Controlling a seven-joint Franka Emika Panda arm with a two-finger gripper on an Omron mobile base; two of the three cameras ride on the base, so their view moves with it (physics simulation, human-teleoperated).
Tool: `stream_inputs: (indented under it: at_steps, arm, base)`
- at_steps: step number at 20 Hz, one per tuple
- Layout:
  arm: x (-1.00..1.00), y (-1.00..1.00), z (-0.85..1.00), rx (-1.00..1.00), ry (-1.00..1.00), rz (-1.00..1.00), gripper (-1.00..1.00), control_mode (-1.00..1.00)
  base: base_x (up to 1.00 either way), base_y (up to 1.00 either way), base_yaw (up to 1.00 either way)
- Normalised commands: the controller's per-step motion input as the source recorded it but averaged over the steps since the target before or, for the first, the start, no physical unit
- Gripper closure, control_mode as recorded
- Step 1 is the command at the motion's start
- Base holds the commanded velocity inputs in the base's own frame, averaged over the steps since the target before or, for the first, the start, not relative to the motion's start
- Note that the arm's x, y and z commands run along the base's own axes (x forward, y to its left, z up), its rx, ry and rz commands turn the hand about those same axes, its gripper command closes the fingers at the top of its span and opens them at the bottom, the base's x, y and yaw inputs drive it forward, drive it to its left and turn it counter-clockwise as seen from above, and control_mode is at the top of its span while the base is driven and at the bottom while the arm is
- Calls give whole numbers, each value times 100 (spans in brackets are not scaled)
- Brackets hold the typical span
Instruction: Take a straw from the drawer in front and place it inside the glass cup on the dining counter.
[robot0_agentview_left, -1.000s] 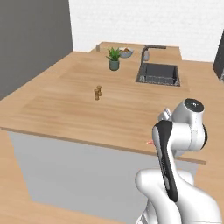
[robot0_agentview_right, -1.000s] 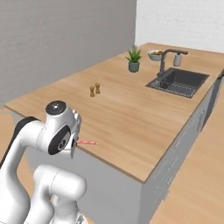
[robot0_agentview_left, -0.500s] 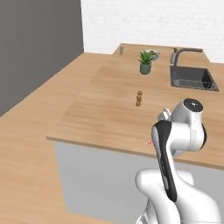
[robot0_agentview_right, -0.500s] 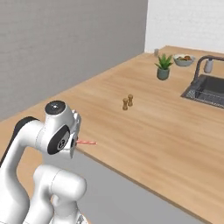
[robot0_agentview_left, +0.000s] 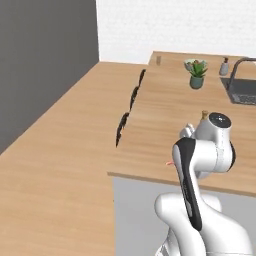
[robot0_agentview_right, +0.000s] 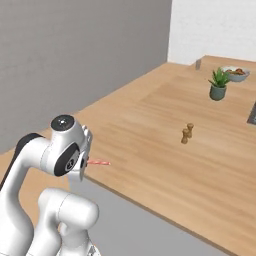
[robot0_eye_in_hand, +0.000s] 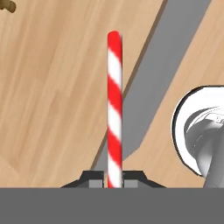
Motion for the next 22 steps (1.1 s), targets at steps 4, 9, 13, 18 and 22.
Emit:
stream_inputs:
  at_steps: [4, 9, 13, 18, 22]
  arm:
    - [0, 0, 0, 0, 0, 0, 100, 100]
    - [0, 0, 0, 0, 0, 0, 100, 100]
    - [0, 0, 0, 0, 0, 0, 100, 100]
    - [0, 0, 0, 0, 0, 0, 100, 100]
    - [0, 0, 0, 0, 0, 0, 100, 100]
  base:
    - [36, 100, -25]
    - [34, 100, -32]
    - [37, 100, -40]
    - [41, 98, -46]
    - [73, 95, -47]
